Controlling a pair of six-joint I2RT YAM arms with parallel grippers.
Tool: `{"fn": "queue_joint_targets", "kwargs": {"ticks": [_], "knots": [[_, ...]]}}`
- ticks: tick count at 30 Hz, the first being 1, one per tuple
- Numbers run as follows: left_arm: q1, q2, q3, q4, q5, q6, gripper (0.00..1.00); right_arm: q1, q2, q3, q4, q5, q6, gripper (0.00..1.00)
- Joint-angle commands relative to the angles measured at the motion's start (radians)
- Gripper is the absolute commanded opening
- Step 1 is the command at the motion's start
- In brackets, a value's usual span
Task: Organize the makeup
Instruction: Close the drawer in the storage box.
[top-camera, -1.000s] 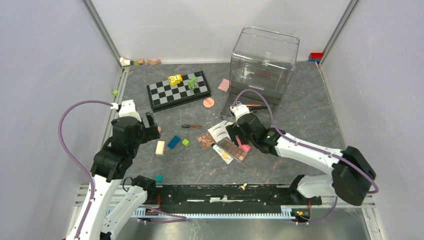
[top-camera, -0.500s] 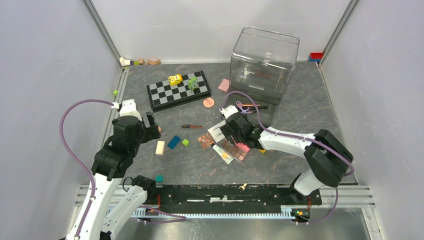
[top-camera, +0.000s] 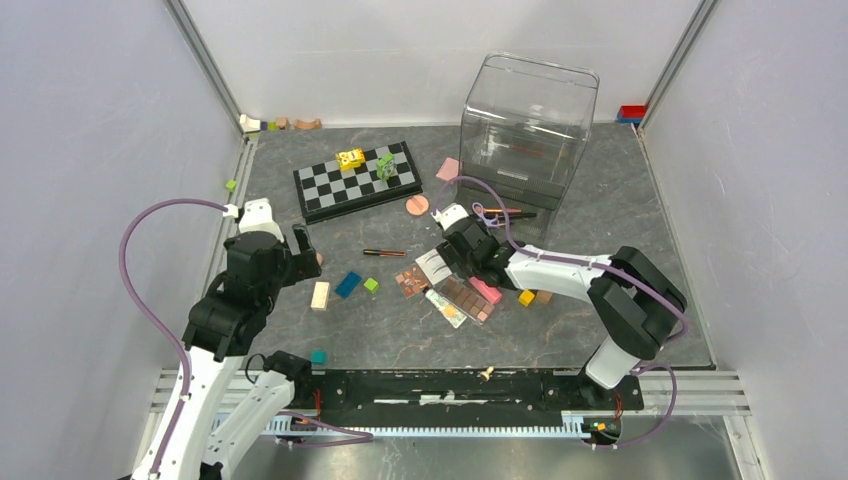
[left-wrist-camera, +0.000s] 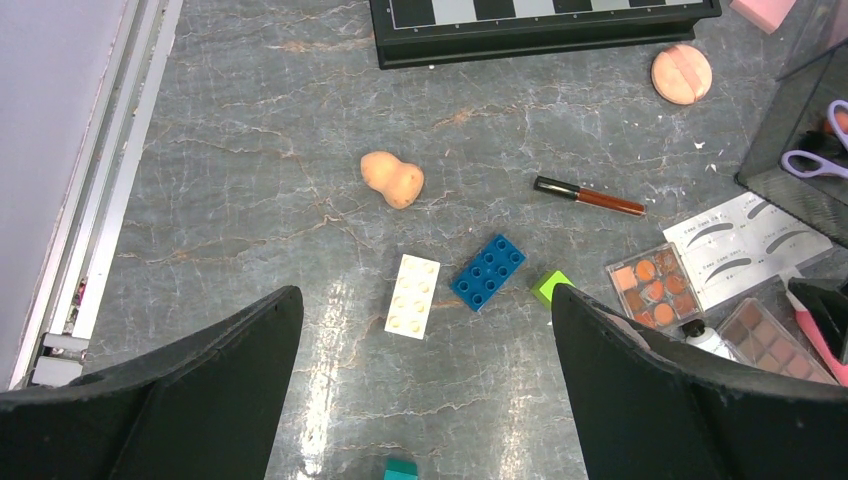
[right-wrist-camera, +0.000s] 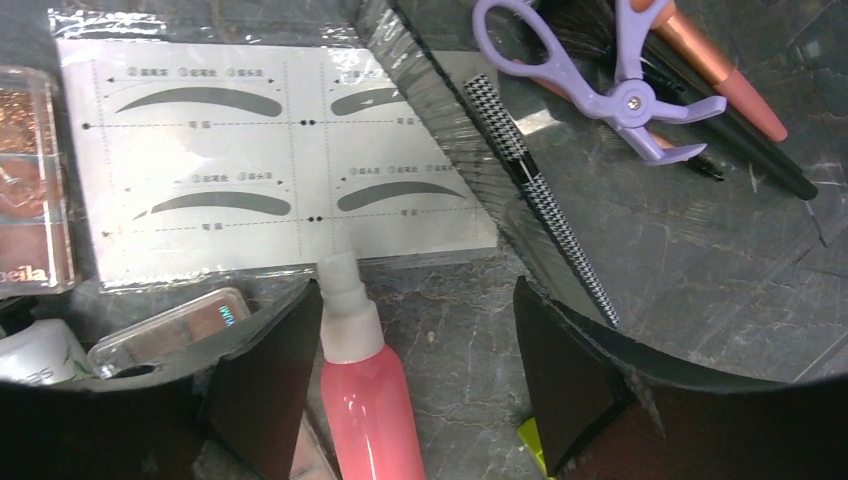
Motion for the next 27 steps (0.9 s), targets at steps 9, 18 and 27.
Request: {"fn": "queue_joint_targets", "kwargs": {"ticks": [9,18,27], "knots": [[0.007,-0.001,-0.001,0.032,0.012,-0.021,1.00,-0.036,-0.042,0.023,0.058,-0.043,-0.059,0.45],[0.006,0.005,0.001,0.032,0.014,-0.021,1.00,-0.039,-0.017,0.001,0.075,-0.026,-0.074,0.09],[0.007,0.003,0.000,0.032,0.013,-0.020,1.00,-0.075,0.033,0.019,0.081,-0.013,-0.095,0.00]]}}
